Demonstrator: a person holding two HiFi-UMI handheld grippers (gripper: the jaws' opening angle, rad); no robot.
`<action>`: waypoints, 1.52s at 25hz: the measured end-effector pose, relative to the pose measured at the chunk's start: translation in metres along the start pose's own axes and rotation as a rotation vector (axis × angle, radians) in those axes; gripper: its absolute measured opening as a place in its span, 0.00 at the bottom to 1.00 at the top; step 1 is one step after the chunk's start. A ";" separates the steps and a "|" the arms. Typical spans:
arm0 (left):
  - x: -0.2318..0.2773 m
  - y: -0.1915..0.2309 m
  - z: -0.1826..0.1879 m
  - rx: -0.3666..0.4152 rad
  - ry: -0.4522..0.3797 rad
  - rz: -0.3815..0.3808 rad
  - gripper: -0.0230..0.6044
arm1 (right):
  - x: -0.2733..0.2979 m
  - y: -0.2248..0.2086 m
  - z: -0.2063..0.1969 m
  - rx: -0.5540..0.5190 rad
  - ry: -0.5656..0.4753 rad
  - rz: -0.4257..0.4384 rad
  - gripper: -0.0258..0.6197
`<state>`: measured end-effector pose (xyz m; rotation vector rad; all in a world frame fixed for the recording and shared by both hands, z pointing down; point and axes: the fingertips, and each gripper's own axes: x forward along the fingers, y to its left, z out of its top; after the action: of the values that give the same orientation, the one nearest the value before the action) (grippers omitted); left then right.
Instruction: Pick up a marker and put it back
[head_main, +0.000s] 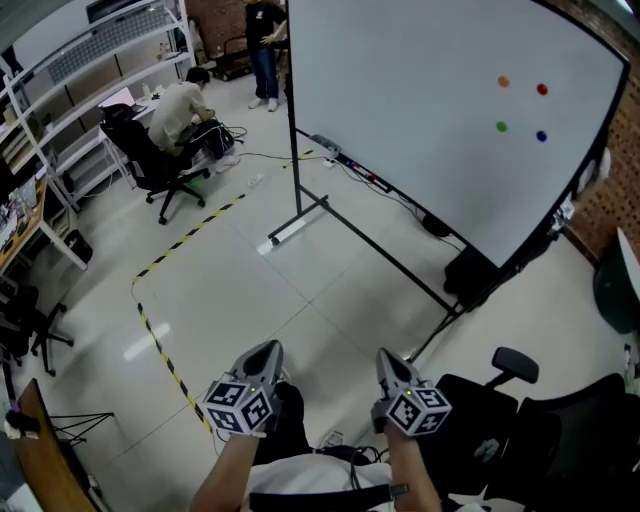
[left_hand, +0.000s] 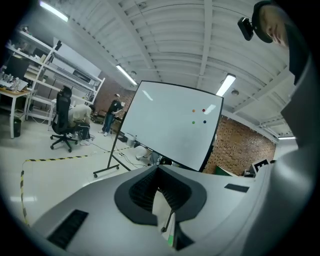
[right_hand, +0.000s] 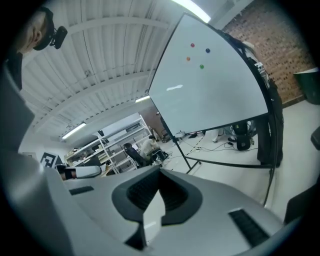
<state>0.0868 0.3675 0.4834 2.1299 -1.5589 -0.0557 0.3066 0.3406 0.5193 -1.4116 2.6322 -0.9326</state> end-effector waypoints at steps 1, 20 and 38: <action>0.012 0.004 0.005 0.001 -0.003 -0.005 0.03 | 0.006 -0.004 0.005 -0.001 -0.005 -0.005 0.05; 0.207 0.166 0.154 0.011 0.012 -0.136 0.03 | 0.236 -0.010 0.110 -0.014 -0.098 -0.157 0.06; 0.258 0.264 0.186 -0.053 0.039 -0.154 0.03 | 0.394 0.018 0.130 -0.045 -0.039 -0.134 0.06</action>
<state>-0.1166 0.0075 0.4942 2.1924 -1.3539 -0.1057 0.0956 -0.0162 0.5051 -1.6159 2.5733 -0.8524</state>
